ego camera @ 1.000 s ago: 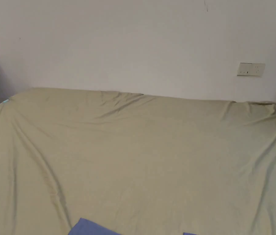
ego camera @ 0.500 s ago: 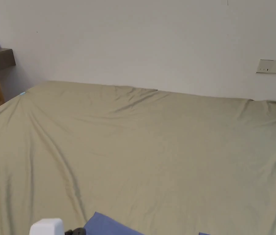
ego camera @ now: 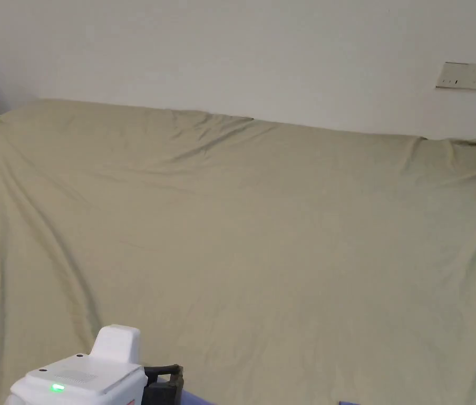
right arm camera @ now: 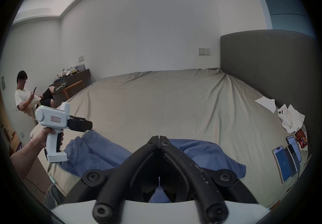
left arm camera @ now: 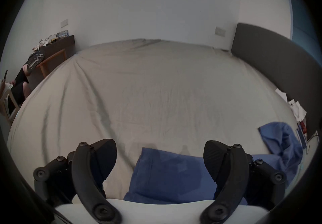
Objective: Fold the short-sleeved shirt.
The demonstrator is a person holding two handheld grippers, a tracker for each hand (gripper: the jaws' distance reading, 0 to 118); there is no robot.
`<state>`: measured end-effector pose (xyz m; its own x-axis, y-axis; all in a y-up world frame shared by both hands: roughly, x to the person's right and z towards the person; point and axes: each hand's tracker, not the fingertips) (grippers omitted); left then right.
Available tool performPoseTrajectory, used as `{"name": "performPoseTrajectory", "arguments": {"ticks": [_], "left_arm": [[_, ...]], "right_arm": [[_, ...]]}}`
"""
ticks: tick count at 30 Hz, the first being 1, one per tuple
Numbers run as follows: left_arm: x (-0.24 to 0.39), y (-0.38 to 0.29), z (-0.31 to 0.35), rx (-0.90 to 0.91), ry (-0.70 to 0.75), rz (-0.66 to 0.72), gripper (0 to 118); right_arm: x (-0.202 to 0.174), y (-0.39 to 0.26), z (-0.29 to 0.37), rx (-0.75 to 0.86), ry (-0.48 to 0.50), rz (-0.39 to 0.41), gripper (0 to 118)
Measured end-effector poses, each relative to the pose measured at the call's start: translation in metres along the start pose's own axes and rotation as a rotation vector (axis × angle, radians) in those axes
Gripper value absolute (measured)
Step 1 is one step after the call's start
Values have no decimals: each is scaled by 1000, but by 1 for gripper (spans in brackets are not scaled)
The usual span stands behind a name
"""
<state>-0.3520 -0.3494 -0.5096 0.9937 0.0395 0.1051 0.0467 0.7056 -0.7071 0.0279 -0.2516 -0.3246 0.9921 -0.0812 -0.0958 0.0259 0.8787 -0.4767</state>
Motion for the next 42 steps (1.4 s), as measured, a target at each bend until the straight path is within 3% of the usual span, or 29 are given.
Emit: {"name": "performPoseTrajectory", "arguments": {"ticks": [2,4,6,7,11,12,19,23,25,27,28,29,35,36,38,39,41,42], "left_arm": [[0,-7,-13,-80,-7,7,103],[1,-18,-17,-149,-12,20,86],[10,-26,0,-18,18,-20,81],[8,-29,0,-48,10,-11,74],[18,-37,14,-26,-14,-34,16],[19,-35,17,-32,-27,-14,10],[11,-26,54,12,-105,107,5],[18,-22,72,56,-38,105,5],[20,-21,74,45,-35,98,5],[22,-20,71,27,-37,106,5],[23,-20,71,21,-33,106,5],[25,-21,69,13,-26,102,5],[27,-22,66,-13,-14,109,5],[27,-23,66,-17,-13,109,5],[27,-23,67,-26,-10,102,5],[26,-23,66,-30,-9,100,5],[27,-23,67,-35,-11,94,5],[28,-22,68,-37,-10,91,5]], "right_arm": [[-3,0,-5,-6,14,9,2],[-5,1,-7,-9,25,16,2],[-6,2,-7,-2,32,22,2],[-6,3,-7,-2,36,23,2],[1,2,-8,-7,45,-15,2],[4,2,-6,-8,33,-18,2],[50,9,-4,-17,-112,65,2],[92,21,-36,-105,-63,48,10],[107,22,-58,-125,-27,37,55],[117,23,-84,-193,-4,27,92],[121,24,-97,-230,6,23,103],[125,23,-110,-252,18,25,107],[144,1,-171,-452,-29,56,105],[146,-4,-176,-490,-46,67,100],[145,-12,-180,-557,-46,94,78],[142,-15,-181,-581,-33,111,61],[134,-18,-176,-546,-2,143,41],[130,-16,-174,-532,15,147,18]]}}
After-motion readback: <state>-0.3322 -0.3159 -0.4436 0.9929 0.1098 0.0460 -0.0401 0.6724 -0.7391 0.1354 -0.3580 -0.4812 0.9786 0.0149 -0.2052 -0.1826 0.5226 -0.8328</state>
